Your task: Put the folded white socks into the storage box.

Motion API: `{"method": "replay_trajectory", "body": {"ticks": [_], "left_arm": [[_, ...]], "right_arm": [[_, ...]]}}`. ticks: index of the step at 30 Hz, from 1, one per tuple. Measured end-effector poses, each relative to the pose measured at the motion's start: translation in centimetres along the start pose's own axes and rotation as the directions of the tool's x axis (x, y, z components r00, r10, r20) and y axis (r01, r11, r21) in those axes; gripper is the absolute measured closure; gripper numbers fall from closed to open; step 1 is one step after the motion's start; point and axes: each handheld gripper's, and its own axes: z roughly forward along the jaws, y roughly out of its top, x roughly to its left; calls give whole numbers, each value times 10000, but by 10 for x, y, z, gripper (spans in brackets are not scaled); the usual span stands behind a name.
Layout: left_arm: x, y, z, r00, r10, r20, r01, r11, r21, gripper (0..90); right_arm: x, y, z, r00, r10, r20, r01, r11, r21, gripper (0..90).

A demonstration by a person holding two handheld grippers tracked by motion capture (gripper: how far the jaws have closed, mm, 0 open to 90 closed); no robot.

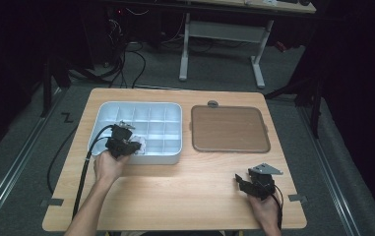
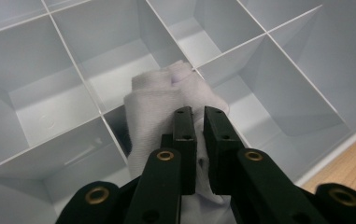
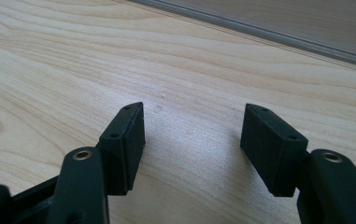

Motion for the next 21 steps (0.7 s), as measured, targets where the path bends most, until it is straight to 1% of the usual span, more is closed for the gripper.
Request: {"method": "replay_trajectory", "body": {"ticks": [2, 5, 7, 9, 11, 16, 18, 20, 21], "left_arm": [[1, 2, 1, 9999, -105, -23, 105, 9999, 97, 847], [2, 2, 2, 9999, -93, -139, 95, 9998, 176, 850], [0, 1, 4, 9991, 211, -360, -202, 9995, 250, 851], [-3, -2, 7, 9969, 559, -548, -543, 9980, 310, 850], [-5, -4, 9, 9953, 727, -647, -709, 9971, 290, 850], [-5, -5, 9, 9956, 627, -692, -618, 9980, 147, 850], [-5, -7, 10, 9948, 776, -664, -764, 9969, 192, 850], [-4, -8, 10, 9960, 681, -586, -671, 9976, 196, 851], [-4, -9, 11, 9959, 714, -561, -708, 9974, 127, 852]], "right_arm": [[0, 0, 0, 10000, -4, 3, 4, 10000, 0, 406], [0, 0, 0, 10000, -31, 0, 31, 10000, -8, 406], [0, 0, 0, 10000, -3, 4, 3, 10000, 2, 406], [0, 0, 0, 10000, -32, -1, 32, 10000, -7, 406], [0, 0, 0, 10000, -31, 3, 31, 10000, -6, 406], [0, 0, 0, 10000, 0, 2, 0, 10000, 0, 406], [0, 0, 0, 10000, -6, 1, 6, 10000, 1, 405], [0, 0, 0, 10000, -5, 0, 5, 10000, 3, 405], [0, 0, 0, 10000, -4, -3, 4, 10000, 3, 405]]}}
